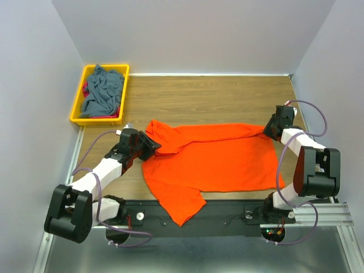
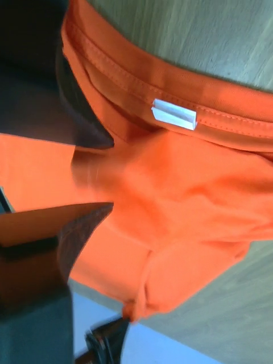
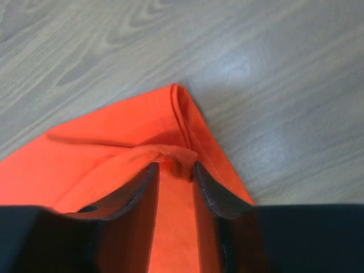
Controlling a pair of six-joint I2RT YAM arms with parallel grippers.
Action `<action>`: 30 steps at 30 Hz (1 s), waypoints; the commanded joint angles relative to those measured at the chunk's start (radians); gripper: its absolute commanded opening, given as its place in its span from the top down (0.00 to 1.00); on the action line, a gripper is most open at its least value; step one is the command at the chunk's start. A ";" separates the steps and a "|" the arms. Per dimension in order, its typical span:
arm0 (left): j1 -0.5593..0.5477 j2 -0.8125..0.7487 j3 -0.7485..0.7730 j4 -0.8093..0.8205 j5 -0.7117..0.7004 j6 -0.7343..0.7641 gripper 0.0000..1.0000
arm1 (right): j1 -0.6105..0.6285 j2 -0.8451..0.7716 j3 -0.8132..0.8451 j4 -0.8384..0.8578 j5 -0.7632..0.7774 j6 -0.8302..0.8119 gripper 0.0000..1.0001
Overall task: Fold and stack the t-shirts
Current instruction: Fold the tshirt
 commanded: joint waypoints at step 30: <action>0.057 0.563 0.615 -0.087 -0.162 0.519 0.34 | -0.007 0.151 0.252 -0.065 -0.108 -0.047 0.44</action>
